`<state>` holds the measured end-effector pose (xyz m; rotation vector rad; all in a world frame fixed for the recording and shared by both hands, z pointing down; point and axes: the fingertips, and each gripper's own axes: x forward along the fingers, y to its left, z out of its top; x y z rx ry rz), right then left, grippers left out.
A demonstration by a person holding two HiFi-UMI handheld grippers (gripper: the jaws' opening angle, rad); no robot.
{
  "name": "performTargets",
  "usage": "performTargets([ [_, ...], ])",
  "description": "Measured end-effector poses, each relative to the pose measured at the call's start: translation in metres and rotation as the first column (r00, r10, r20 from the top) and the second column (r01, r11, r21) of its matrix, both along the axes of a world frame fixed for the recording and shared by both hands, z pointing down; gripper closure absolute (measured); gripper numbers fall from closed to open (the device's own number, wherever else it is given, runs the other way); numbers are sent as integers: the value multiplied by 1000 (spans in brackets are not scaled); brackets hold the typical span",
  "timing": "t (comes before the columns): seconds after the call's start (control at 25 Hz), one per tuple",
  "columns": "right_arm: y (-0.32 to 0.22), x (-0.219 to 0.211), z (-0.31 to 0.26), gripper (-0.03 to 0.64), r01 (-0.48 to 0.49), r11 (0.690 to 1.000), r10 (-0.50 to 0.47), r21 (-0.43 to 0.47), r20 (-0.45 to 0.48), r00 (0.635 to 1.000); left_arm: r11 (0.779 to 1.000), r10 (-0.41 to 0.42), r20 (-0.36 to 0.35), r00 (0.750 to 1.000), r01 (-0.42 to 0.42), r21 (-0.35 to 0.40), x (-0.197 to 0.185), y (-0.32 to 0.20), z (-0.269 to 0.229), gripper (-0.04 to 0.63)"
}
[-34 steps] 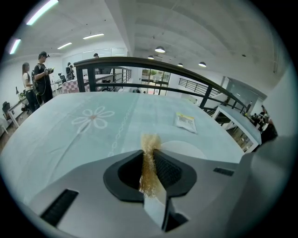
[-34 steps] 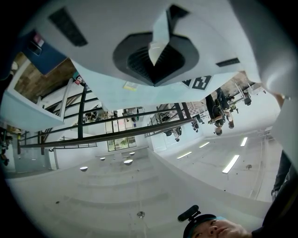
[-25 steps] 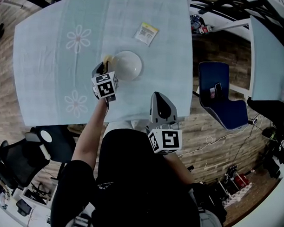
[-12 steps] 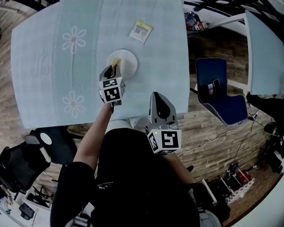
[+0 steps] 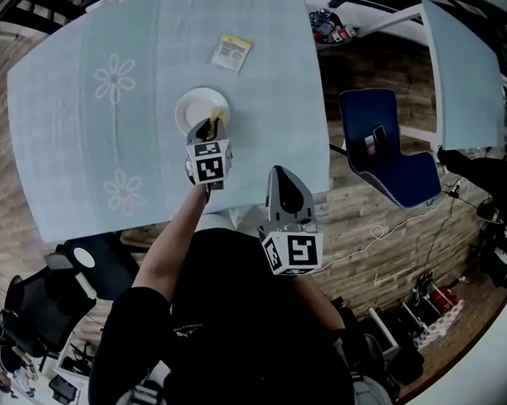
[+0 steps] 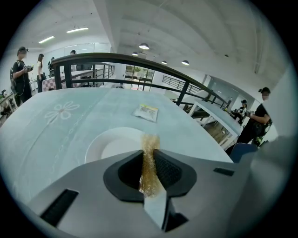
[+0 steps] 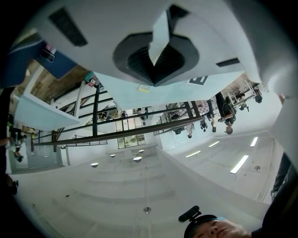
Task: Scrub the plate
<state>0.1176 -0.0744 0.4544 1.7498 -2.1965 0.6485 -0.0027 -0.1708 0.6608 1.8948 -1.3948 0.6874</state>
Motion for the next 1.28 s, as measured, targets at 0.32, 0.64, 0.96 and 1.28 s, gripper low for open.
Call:
performTargets([
  [0.32,7,7,3,608,-25,1000,25,-6,0,1000,1000,-1,8,1000,1,-5,-2,-3,2,526],
  [0.64,9,-1,3,607,0,1000,0,-5,-1,1000,999,-51,24,998,51,-18,-25,2,9,526],
  [0.96,11,-12,5,607,31,999,-31,-12,-3,1000,998,-68,48,997,68,4,-47,2,11,526],
  [1.28,12,-24,9,608,52,999,-52,-16,1,999,993,-114,68,991,113,20,-77,2,11,526],
])
